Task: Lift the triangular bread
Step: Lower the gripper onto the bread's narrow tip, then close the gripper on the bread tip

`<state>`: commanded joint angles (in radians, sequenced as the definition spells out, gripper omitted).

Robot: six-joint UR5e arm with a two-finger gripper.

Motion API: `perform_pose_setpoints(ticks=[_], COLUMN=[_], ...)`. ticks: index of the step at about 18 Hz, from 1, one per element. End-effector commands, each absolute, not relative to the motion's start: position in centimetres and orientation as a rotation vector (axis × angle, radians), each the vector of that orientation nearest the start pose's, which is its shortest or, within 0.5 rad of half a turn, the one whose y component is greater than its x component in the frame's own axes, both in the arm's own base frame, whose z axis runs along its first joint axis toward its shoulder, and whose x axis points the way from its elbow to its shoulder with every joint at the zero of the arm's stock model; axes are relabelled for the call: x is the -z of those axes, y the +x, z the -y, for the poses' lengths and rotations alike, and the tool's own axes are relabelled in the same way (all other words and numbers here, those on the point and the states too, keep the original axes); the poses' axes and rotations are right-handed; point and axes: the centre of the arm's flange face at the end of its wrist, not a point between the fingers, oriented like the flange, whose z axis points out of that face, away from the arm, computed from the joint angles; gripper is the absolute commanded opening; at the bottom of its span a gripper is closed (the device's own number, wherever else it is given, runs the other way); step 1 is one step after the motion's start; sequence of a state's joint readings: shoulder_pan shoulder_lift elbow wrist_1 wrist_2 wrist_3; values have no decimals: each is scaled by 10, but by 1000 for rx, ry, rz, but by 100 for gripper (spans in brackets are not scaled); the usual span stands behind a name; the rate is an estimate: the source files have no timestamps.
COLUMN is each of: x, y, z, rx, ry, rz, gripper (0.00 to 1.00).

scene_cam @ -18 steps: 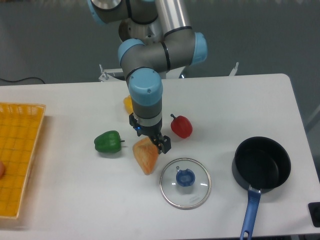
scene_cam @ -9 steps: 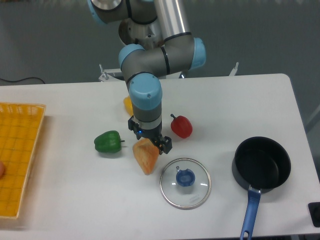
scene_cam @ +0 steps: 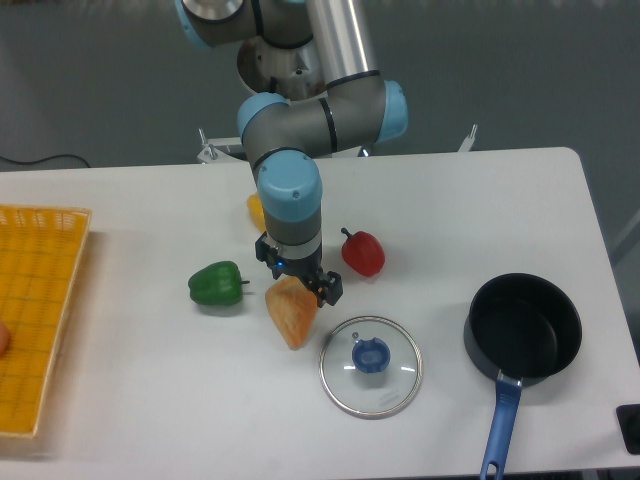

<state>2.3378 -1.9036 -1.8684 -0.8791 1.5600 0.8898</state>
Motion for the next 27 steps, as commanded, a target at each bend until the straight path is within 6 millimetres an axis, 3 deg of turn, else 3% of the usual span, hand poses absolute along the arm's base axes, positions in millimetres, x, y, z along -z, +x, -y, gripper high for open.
perform_pose_setpoints(ticks=[12, 18, 24, 27], x=[-215, -212, -211, -212], y=[-298, -298, -292, -289], z=[-504, -504, -507, -510], rx=[-42, -39, -34, -35], ry=[-3104, -3107, -3108, -3106], rz=[-181, -181, -205, -220], gripper=[89, 87, 70, 55])
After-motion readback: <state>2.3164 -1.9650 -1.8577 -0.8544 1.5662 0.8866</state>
